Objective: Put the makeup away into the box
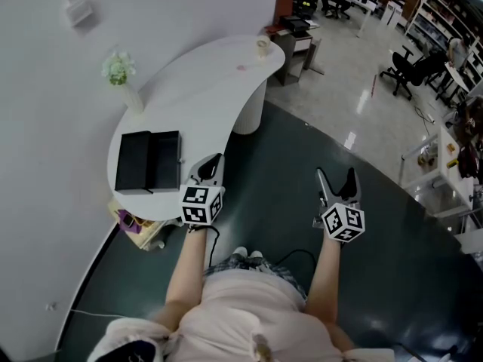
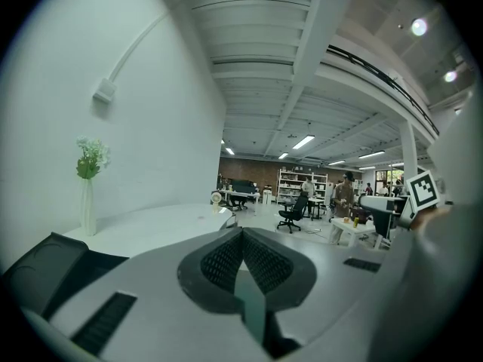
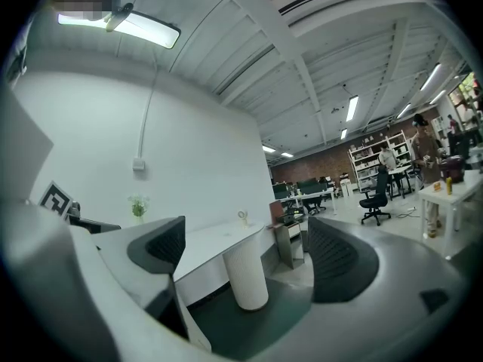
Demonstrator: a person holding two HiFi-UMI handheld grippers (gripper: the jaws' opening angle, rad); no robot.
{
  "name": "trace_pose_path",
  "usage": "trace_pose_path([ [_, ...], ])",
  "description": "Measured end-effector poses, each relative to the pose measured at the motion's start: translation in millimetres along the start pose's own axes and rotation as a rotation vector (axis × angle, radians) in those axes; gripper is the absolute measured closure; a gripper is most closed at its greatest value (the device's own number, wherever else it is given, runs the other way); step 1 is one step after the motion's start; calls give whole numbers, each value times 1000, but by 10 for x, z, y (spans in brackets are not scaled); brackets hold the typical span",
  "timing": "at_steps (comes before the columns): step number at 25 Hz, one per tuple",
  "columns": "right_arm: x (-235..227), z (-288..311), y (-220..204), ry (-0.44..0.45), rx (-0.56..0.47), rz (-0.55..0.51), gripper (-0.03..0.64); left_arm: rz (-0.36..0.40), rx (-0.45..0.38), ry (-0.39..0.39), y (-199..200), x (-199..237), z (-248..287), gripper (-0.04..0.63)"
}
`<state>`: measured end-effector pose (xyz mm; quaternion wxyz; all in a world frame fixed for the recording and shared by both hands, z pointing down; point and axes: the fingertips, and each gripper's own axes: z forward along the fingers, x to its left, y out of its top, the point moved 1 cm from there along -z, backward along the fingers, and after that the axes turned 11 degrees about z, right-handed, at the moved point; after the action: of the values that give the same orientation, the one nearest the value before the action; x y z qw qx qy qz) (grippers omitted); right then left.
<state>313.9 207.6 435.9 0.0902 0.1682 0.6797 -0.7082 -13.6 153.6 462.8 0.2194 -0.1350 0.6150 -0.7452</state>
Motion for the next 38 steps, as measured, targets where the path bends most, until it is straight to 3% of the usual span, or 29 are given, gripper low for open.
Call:
trace_pose_path([
  [13, 117, 150, -151, -6, 9, 10, 103, 28, 10, -20, -54, 222, 112, 571],
  [24, -92, 656, -73, -3, 18, 7, 103, 14, 10, -26, 6, 305, 668, 569],
  [32, -380, 1557, -4, 53, 29, 31, 104, 14, 25, 23, 81, 506, 1352, 569],
  [38, -526, 2964, 80, 187, 52, 21, 104, -11, 37, 147, 142, 990, 2199, 569],
])
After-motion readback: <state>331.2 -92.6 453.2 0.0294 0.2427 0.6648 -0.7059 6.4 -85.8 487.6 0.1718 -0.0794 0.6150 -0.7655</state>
